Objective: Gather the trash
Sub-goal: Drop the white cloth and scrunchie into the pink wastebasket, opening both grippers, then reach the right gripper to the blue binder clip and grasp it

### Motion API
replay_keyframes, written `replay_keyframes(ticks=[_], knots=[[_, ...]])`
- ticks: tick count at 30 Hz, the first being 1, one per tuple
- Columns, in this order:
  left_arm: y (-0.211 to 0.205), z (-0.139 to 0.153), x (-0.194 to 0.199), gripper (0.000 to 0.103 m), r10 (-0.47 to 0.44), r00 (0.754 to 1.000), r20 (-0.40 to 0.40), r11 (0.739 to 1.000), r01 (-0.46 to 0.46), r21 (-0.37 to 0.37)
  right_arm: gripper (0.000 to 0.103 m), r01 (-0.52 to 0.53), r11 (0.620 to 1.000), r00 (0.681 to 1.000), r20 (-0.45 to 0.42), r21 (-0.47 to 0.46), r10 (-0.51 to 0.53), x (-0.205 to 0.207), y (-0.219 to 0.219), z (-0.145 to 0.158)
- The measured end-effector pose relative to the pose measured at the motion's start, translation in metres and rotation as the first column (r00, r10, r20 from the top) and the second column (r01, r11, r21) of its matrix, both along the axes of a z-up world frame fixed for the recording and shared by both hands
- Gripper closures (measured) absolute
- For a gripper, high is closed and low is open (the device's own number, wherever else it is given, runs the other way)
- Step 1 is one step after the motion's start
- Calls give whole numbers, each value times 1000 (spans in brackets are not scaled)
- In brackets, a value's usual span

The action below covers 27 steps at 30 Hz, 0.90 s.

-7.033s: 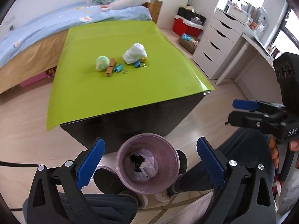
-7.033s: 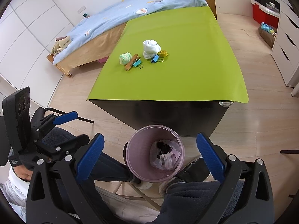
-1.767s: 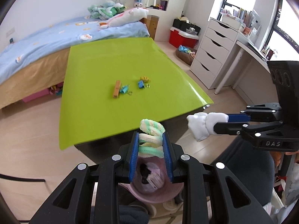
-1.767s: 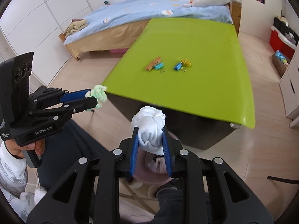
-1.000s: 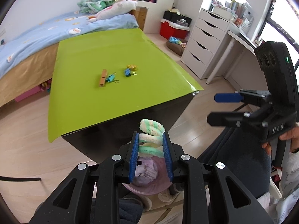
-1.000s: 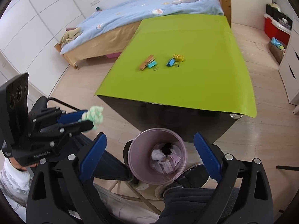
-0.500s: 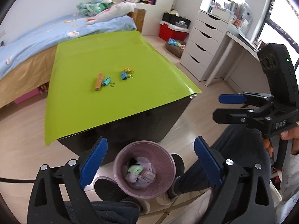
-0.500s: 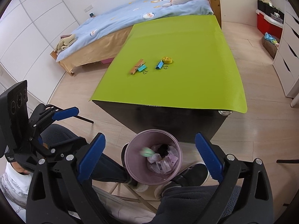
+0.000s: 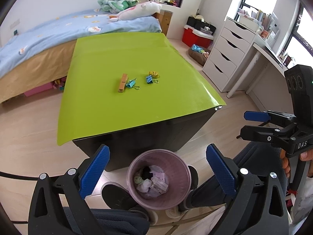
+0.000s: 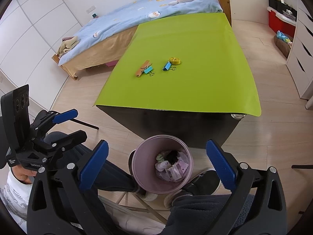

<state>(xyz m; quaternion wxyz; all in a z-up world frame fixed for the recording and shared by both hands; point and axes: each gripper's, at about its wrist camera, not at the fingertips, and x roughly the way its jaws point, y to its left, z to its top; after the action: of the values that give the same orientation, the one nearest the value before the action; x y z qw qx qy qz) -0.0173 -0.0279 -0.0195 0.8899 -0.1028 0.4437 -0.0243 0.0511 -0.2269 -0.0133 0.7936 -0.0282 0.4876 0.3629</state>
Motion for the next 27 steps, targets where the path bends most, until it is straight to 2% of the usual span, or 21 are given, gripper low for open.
replay_keyframes(ticks=[8, 13, 20, 27], knots=[[11, 5, 7, 8, 23, 1000, 15, 1000, -23, 9, 4, -1, 1000, 1000, 6, 5, 1, 8, 9, 4], [20, 8, 16, 8, 36, 999, 26, 999, -36, 22, 4, 2, 1000, 1000, 7, 10, -2, 28, 22, 12], [31, 14, 34, 8, 50, 998, 40, 998, -51, 42, 4, -1, 1000, 1000, -31, 31, 2, 73, 47, 22], [39, 19, 46, 8, 53, 998, 43, 996, -56, 69, 4, 24, 1000, 994, -111, 13, -22, 126, 77, 9]])
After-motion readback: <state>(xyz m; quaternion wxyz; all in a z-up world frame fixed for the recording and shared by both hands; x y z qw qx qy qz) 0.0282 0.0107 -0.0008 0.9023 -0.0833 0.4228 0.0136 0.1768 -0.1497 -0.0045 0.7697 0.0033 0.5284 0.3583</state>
